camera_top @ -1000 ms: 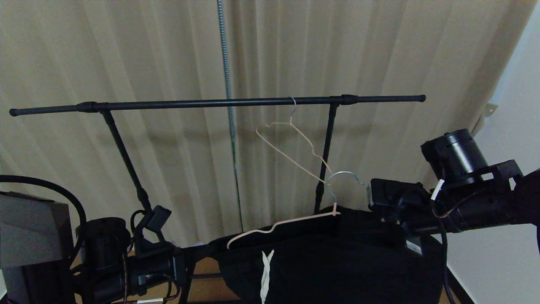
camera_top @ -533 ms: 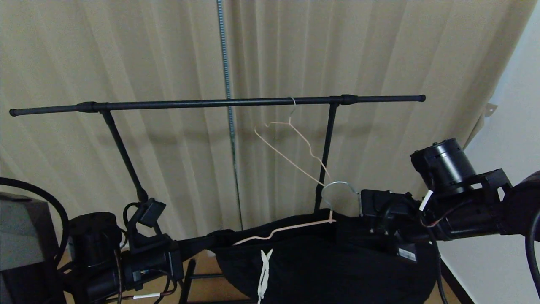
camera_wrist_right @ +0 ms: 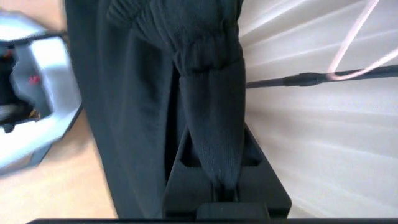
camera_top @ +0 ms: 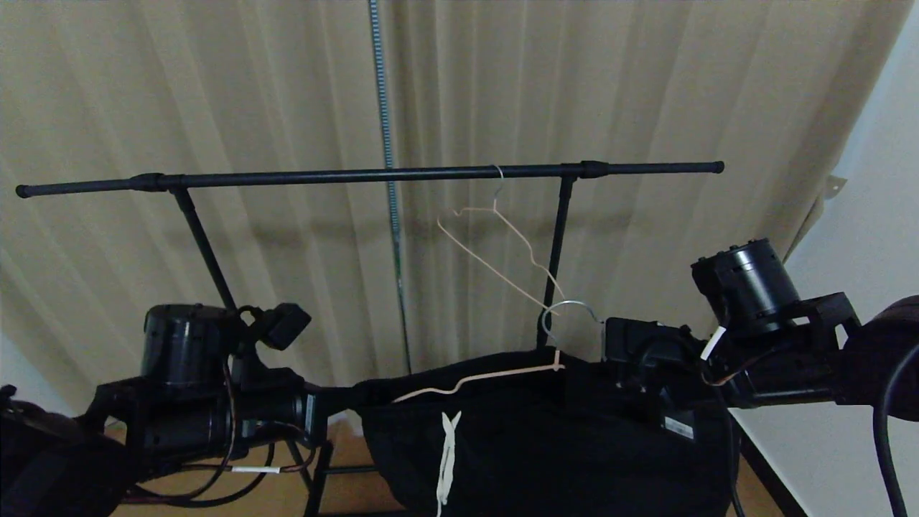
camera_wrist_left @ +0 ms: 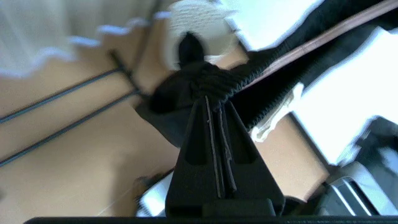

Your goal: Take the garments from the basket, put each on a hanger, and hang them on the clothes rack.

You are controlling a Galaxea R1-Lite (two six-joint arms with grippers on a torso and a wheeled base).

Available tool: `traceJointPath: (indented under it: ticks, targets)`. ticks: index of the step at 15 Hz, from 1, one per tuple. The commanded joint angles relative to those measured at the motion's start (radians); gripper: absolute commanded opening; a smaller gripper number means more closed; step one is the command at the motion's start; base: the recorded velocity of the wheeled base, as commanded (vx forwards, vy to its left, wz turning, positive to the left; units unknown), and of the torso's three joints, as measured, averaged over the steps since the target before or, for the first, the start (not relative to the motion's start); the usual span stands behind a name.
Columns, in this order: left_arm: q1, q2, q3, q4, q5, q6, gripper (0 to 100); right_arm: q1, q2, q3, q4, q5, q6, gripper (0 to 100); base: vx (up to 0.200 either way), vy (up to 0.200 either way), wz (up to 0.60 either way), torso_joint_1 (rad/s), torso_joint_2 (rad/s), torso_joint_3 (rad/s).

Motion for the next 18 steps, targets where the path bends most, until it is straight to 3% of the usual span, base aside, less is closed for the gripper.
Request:
traceJointPath:
  ticks: [1, 3, 6, 7, 12, 18]
  targets:
    - [-0.063, -0.15, -0.161, 0.188, 0.083, 0.048, 0, -0.001, 0.01, 0.022, -0.024, -0.02, 0.001, 0, 0.0, 0.0, 0.0, 0.0, 0.0, 0.0]
    - [-0.115, -0.15, -0.207, 0.28, 0.208, 0.085, 0, -0.012, 0.009, 0.06, -0.078, -0.023, 0.001, 0, 0.0, 0.0, 0.0, 0.0, 0.0, 0.0]
    - [-0.176, -0.142, -0.253, 0.329, 0.258, 0.088, 0, -0.015, 0.018, 0.084, -0.132, -0.034, 0.001, 0, 0.0, 0.0, 0.0, 0.0, 0.0, 0.0]
    - [-0.21, -0.124, -0.319, 0.426, 0.31, 0.088, 0, -0.015, 0.023, 0.083, -0.153, -0.045, 0.005, 0, 0.0, 0.0, 0.0, 0.0, 0.0, 0.0]
    - [-0.348, -0.052, -0.461, 0.548, 0.432, 0.087, 0, -0.012, 0.047, 0.063, -0.156, -0.068, 0.077, 0, 0.0, 0.0, 0.0, 0.0, 0.0, 0.0]
    - [-0.43, 0.02, -0.632, 0.663, 0.508, 0.082, 0, -0.01, 0.061, 0.052, -0.159, -0.072, 0.112, 0, 0.0, 0.0, 0.0, 0.0, 0.0, 0.0]
